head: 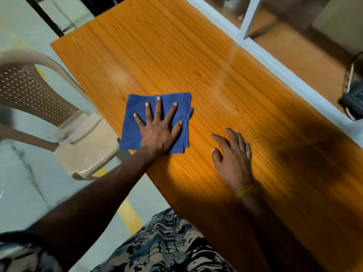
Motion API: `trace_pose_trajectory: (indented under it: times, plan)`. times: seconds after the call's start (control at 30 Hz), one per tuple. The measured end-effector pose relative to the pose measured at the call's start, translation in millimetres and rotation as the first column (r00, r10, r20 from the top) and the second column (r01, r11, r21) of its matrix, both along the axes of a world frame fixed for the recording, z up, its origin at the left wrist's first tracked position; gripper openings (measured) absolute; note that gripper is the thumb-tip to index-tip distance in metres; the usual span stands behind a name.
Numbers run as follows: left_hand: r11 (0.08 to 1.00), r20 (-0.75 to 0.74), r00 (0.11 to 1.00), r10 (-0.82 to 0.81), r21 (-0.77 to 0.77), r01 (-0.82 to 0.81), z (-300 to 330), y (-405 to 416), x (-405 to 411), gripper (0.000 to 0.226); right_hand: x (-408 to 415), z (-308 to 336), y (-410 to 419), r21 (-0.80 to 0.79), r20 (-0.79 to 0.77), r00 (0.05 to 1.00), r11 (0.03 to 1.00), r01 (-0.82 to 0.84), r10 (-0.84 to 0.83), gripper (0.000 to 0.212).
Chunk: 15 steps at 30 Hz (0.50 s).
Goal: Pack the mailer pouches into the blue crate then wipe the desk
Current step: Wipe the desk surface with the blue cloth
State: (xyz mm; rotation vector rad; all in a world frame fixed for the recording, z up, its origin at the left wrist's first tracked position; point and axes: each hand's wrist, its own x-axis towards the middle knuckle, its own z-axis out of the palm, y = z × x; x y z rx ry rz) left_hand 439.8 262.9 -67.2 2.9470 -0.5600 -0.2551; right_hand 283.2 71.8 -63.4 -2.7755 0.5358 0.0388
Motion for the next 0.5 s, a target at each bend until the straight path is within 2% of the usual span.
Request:
trace_pose_trajectory:
  times: [0.07, 0.17, 0.27, 0.33, 0.37, 0.4, 0.5]
  plan:
    - [1.000, 0.018, 1.000, -0.010, 0.014, 0.009, -2.3, -23.1, 4.0, 0.063, 2.4, 3.0, 1.7, -0.040, -0.007, 1.000, 0.999, 0.002, -0.002, 0.047]
    - [0.967, 0.079, 0.966, -0.246, 0.082, 0.239, -3.4, -20.3, -24.6, 0.064, 6.4, 3.6, 0.8, -0.101, -0.009, 1.000, 0.995, -0.006, 0.005, 0.047]
    - [0.861, 0.091, 0.857, -0.507, 0.112, 0.497, -4.5, 20.0, -40.7, 0.063, 11.5, 3.2, -2.9, -0.145, -0.006, 1.000, 0.989, -0.026, 0.026, 0.046]
    - [0.779, 0.087, 0.775, -0.626, 0.121, 0.615, -1.1, 44.5, -25.4, 0.062, 13.2, 2.9, -4.7, -0.159, -0.006, 0.999, 0.987, -0.036, 0.035, 0.047]
    - [0.768, 0.079, 0.765, -0.639, 0.121, 0.628, 1.0, 49.6, -13.9, 0.061, 13.5, 3.2, -4.4, -0.168, -0.002, 0.999, 0.985, -0.035, 0.035, 0.047]
    - [0.795, 0.066, 0.794, -0.605, 0.108, 0.597, 2.6, 47.7, -1.7, 0.061, 14.0, 3.9, -3.9, -0.177, 0.004, 0.999, 0.984, -0.032, 0.033, 0.047]
    - [0.955, 0.035, 0.955, -0.295, 0.033, 0.294, 6.0, 6.5, 27.7, 0.059, 15.7, 5.4, -0.6, -0.200, 0.018, 1.000, 0.979, -0.022, 0.026, 0.047]
